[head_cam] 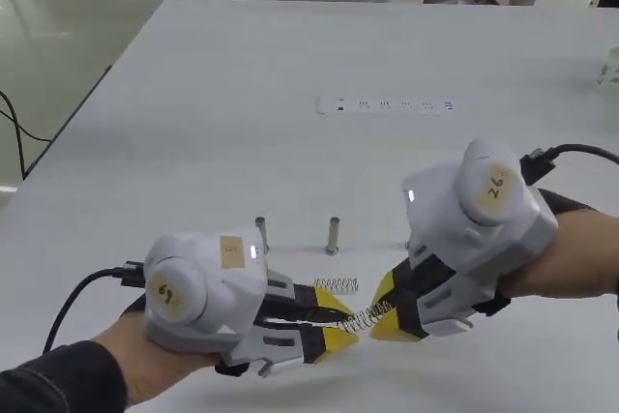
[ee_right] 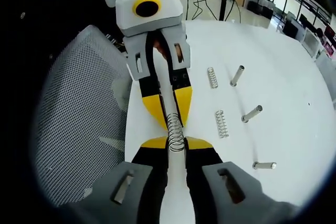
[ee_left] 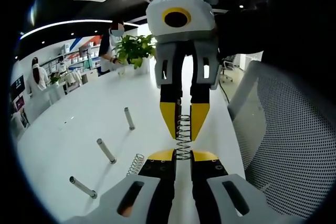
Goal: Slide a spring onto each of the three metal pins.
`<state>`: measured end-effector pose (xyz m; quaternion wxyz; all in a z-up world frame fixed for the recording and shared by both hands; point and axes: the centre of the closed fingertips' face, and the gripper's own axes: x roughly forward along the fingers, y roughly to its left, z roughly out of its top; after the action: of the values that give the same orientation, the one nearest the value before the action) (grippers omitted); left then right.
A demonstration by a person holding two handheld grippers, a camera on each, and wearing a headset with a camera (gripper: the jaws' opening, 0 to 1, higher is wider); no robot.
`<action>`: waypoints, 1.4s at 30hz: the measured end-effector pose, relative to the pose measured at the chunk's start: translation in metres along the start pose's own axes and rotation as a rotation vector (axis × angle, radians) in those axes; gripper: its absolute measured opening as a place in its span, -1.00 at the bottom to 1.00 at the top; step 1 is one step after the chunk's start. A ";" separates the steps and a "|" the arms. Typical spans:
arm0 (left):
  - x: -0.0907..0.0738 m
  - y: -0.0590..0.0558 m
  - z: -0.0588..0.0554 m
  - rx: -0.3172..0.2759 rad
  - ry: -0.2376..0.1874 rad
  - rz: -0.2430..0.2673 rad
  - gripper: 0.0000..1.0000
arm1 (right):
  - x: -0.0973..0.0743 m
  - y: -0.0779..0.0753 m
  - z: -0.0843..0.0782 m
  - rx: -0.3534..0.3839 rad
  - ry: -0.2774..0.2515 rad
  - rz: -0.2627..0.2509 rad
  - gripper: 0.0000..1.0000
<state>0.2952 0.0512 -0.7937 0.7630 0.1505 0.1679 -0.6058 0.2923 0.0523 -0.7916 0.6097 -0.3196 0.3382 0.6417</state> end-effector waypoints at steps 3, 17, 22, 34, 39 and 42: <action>0.000 -0.001 0.000 -0.002 -0.001 0.000 -0.87 | -0.001 0.001 0.005 -0.002 -0.008 0.000 -0.74; 0.002 -0.002 -0.001 -0.003 0.004 0.002 -0.86 | 0.003 0.004 0.018 -0.032 0.006 -0.006 -0.75; 0.003 -0.001 -0.001 -0.005 0.005 0.004 -0.86 | 0.004 0.003 0.018 -0.040 0.021 -0.010 -0.75; 0.005 0.001 -0.001 -0.022 -0.008 0.005 -0.85 | 0.005 0.002 0.022 -0.047 0.019 -0.016 -0.75; 0.005 0.001 -0.002 -0.021 -0.006 0.007 -0.85 | 0.005 0.001 0.021 -0.048 0.026 -0.015 -0.75; 0.005 0.002 -0.001 -0.022 -0.008 0.011 -0.84 | 0.005 0.001 0.022 -0.050 0.027 -0.017 -0.75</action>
<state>0.2978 0.0478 -0.7971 0.7686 0.1407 0.1703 -0.6003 0.2912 0.0727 -0.7833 0.6023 -0.3461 0.3275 0.6405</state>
